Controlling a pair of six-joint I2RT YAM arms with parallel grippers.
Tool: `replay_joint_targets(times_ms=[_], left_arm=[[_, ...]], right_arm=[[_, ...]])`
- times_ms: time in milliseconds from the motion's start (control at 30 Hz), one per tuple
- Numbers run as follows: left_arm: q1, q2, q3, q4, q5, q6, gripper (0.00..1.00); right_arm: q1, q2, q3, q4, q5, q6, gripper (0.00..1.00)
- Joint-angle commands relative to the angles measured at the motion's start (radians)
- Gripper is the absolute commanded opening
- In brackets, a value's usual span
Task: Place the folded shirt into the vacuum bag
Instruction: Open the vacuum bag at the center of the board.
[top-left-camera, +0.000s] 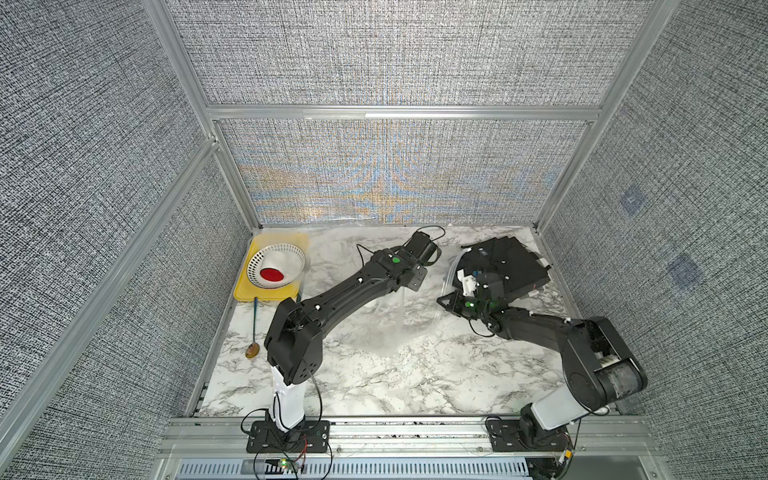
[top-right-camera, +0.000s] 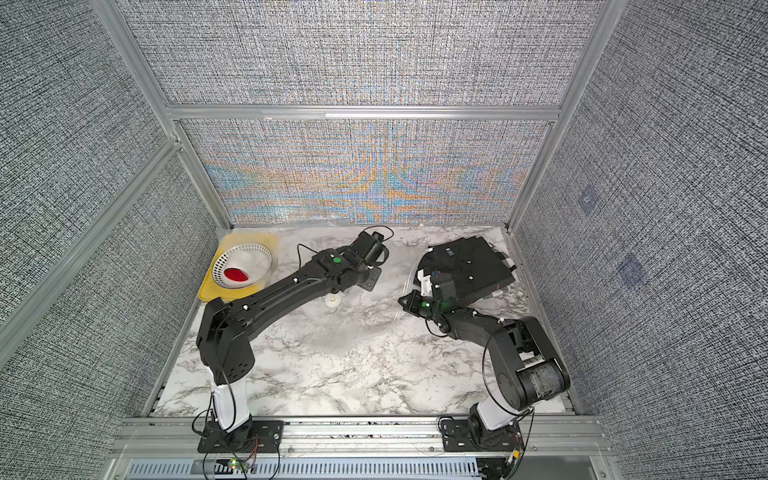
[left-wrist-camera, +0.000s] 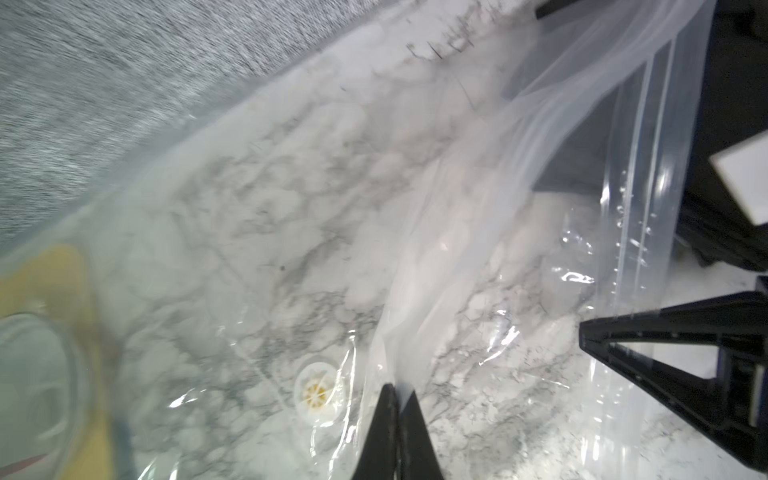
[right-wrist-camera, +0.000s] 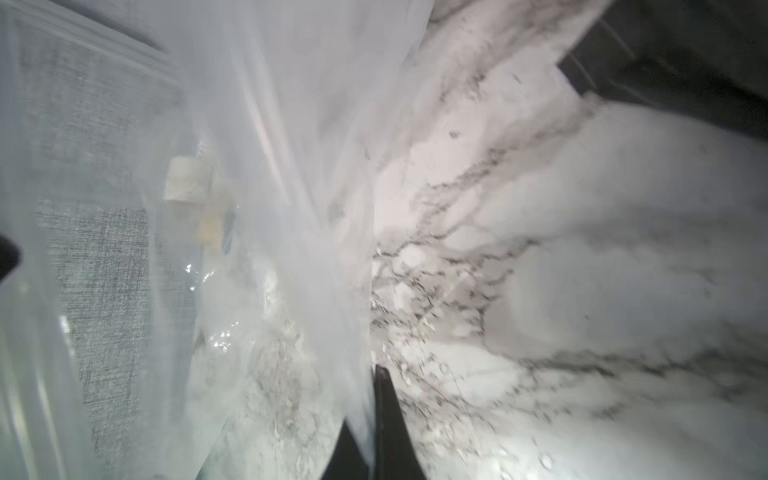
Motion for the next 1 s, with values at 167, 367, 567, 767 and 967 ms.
replay_joint_targets(times_ms=[167, 367, 567, 767, 967], left_arm=[[0.0, -0.089, 0.111, -0.123, -0.544, 0.068, 0.0], [0.0, -0.115, 0.267, -0.119, -0.754, 0.241, 0.0], [-0.042, -0.092, 0.408, -0.063, -0.861, 0.42, 0.0], [-0.065, -0.058, 0.363, -0.026, -0.906, 0.427, 0.0], [-0.004, -0.02, 0.273, -0.115, -0.793, 0.23, 0.0]], right_arm=[[0.081, 0.15, 0.361, -0.195, -0.062, -0.09, 0.0], [0.147, 0.262, 0.633, -0.304, -0.097, -0.12, 0.0], [0.161, 0.271, 0.699, -0.316, -0.126, -0.127, 0.0], [0.125, 0.255, 0.586, -0.335, -0.073, -0.146, 0.0], [0.072, 0.23, 0.433, -0.334, -0.01, -0.159, 0.0]])
